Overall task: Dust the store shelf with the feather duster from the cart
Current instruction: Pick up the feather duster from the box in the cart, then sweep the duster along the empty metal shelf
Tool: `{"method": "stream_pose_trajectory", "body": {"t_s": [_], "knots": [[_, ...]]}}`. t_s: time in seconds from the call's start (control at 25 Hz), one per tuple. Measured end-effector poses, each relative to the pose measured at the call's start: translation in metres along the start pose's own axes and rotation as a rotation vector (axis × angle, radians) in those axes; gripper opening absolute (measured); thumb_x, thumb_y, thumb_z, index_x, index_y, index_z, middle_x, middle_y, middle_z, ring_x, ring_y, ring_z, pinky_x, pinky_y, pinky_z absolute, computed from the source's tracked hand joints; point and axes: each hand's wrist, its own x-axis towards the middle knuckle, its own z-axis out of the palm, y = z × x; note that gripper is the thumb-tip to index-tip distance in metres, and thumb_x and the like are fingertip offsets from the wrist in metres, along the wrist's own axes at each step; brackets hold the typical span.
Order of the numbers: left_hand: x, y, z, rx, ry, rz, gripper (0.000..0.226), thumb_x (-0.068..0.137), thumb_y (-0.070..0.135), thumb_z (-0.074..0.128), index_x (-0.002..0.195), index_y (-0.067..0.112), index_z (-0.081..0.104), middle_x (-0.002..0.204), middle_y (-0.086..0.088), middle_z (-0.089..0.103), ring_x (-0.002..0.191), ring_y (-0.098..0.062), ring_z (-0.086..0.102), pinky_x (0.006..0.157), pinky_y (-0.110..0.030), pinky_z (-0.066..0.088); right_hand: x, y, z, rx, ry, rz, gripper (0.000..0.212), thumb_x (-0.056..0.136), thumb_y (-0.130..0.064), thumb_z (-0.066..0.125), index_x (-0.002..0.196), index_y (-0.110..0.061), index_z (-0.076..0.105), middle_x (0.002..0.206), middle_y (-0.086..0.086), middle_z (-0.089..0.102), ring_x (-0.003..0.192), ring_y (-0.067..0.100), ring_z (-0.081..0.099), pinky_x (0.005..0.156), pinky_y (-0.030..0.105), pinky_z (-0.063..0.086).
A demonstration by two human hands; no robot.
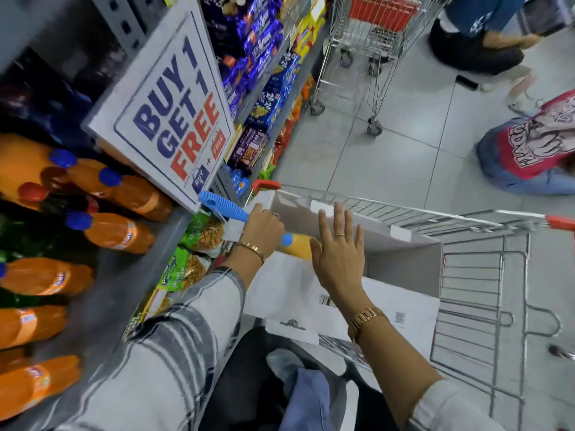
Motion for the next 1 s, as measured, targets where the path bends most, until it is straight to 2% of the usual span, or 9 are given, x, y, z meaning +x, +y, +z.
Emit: {"method": "stream_pose_trajectory", "body": {"t_s": [0.08,0.12,0.2,0.4,0.56,0.68,0.8,0.92,1.0], "knots": [[-0.013,-0.013,-0.034,-0.032,-0.015,-0.027,0.024,0.092,0.007,0.045,0.1,0.011,0.067,0.106,-0.007,0.07,0.1,-0.027,0.063,0.085,-0.033,0.043,0.004,-0.01,-0.024,-0.003,-0.012,-0.027,0.053,0.096,-0.033,0.042,0.143,-0.016,0.024,0.155,0.013,0.01,0.141,0.032,0.008,0.113,0.047,0.008],[-0.02,-0.018,-0.052,-0.048,-0.015,-0.023,0.024,0.091,0.006,0.045,0.1,0.011,0.067,0.106,-0.006,0.07,0.099,-0.027,0.064,0.07,-0.026,0.042,0.005,-0.015,-0.035,0.008,-0.009,-0.027,0.052,0.097,-0.034,0.04,0.143,-0.017,0.024,0.155,0.013,0.011,0.141,0.032,0.008,0.114,0.045,0.008],[-0.042,-0.032,-0.102,-0.038,0.01,-0.022,0.021,0.089,0.009,0.048,0.096,0.013,0.067,0.102,-0.004,0.071,0.095,-0.024,0.066,0.047,-0.019,0.021,0.011,-0.028,-0.071,0.064,0.044,-0.018,0.051,0.097,-0.034,0.038,0.143,-0.015,0.025,0.154,0.014,0.013,0.141,0.03,0.011,0.114,0.043,0.009],[-0.103,-0.056,-0.232,-0.038,0.219,-0.095,0.021,0.085,0.025,0.056,0.096,0.012,0.068,0.098,-0.006,0.073,0.093,-0.026,0.066,0.063,-0.028,0.037,0.01,-0.038,-0.151,0.114,0.082,-0.035,0.053,0.098,-0.037,0.038,0.142,-0.011,0.026,0.153,0.012,0.02,0.14,0.028,0.018,0.111,0.045,0.018],[-0.162,-0.076,-0.344,0.021,0.379,-0.074,0.017,0.086,0.022,0.057,0.09,0.011,0.069,0.09,-0.005,0.071,0.088,-0.026,0.067,0.047,-0.023,0.02,0.013,-0.042,-0.239,0.151,0.31,-0.163,0.058,0.083,-0.02,0.067,0.131,0.002,0.043,0.138,0.024,0.044,0.119,0.041,0.05,0.095,0.054,0.041],[-0.203,-0.093,-0.408,0.108,0.383,-0.111,0.024,0.084,0.026,0.059,0.064,0.014,0.058,0.056,0.0,0.049,0.055,-0.019,0.053,0.042,-0.019,0.022,0.027,-0.057,-0.307,0.219,0.491,-0.285,0.05,0.08,-0.019,0.054,0.125,0.002,0.044,0.118,0.031,0.058,0.089,0.045,0.063,0.072,0.046,0.053],[-0.242,-0.112,-0.459,0.134,0.428,-0.183,0.038,0.085,0.026,0.058,0.055,0.011,0.039,0.056,0.004,0.038,0.057,-0.019,0.045,0.053,-0.026,0.035,0.039,-0.083,-0.374,0.18,0.642,-0.379,0.044,0.07,-0.013,0.049,0.113,-0.002,0.044,0.076,0.024,0.068,0.052,0.036,0.062,0.039,0.025,0.042],[-0.286,-0.12,-0.506,0.2,0.524,-0.252,0.021,0.086,0.023,0.055,0.069,0.018,0.045,0.066,0.003,0.044,0.066,-0.02,0.046,0.058,-0.026,0.034,0.044,-0.113,-0.436,0.188,0.768,-0.454,0.045,0.068,0.005,0.059,0.11,0.001,0.043,0.064,0.024,0.064,0.045,0.035,0.059,0.036,0.026,0.039],[-0.32,-0.121,-0.535,0.272,0.574,-0.314,0.029,0.087,0.021,0.054,0.063,0.015,0.04,0.058,0.005,0.039,0.062,-0.018,0.044,0.056,-0.026,0.033,0.044,-0.129,-0.473,0.234,0.868,-0.505,0.037,0.076,0.001,0.051,0.112,0.002,0.044,0.068,0.026,0.063,0.048,0.036,0.059,0.039,0.028,0.039]]}}
